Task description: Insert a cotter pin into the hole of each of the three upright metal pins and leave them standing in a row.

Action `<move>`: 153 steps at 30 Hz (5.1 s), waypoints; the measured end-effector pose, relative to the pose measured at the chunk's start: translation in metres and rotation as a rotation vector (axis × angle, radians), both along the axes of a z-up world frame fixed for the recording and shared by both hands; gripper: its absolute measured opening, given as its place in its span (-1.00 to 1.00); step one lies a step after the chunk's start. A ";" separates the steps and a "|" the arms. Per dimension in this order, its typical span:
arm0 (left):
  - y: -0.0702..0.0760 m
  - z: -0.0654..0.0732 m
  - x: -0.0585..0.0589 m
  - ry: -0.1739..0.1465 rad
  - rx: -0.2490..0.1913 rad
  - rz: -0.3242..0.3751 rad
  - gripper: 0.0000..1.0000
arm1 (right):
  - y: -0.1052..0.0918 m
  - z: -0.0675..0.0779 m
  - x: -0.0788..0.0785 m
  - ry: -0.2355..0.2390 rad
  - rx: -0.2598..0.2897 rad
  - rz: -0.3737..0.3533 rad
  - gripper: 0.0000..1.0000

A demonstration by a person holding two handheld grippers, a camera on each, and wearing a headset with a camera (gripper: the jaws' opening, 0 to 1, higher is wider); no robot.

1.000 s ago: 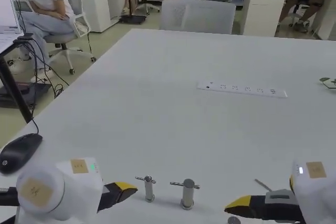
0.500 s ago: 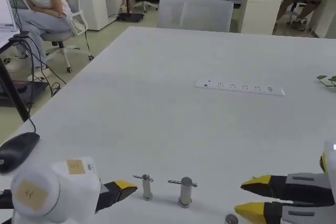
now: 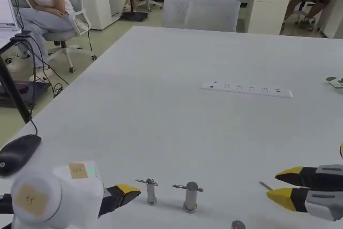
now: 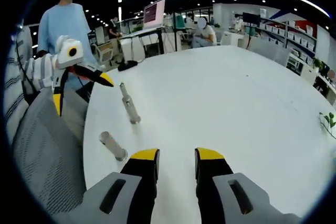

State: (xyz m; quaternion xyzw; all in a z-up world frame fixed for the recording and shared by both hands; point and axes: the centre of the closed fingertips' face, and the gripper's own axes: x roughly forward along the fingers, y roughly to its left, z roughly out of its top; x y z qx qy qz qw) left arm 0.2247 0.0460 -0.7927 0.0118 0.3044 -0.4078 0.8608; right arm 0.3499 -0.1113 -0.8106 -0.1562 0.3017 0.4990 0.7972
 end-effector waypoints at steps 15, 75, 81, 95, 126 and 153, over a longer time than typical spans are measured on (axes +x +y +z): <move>0.002 -0.001 0.000 0.003 0.004 0.005 0.98 | -0.007 -0.031 0.019 0.043 -0.111 0.019 -0.45; 0.008 -0.008 -0.004 0.017 0.016 0.016 0.91 | -0.014 -0.058 0.022 0.086 -0.534 0.235 -0.91; 0.009 -0.009 -0.004 0.018 0.020 0.018 0.89 | -0.015 -0.058 0.022 0.079 -0.548 0.262 -0.94; 0.010 -0.010 -0.005 0.020 0.025 0.017 0.88 | -0.016 -0.058 0.023 0.075 -0.589 0.292 -0.96; 0.005 -0.009 -0.005 0.021 0.030 0.000 0.85 | -0.026 -0.033 0.009 0.070 -0.549 0.273 -0.96; 0.003 -0.004 -0.005 0.022 0.033 -0.007 0.78 | -0.026 -0.009 -0.028 0.073 -0.542 0.319 -0.95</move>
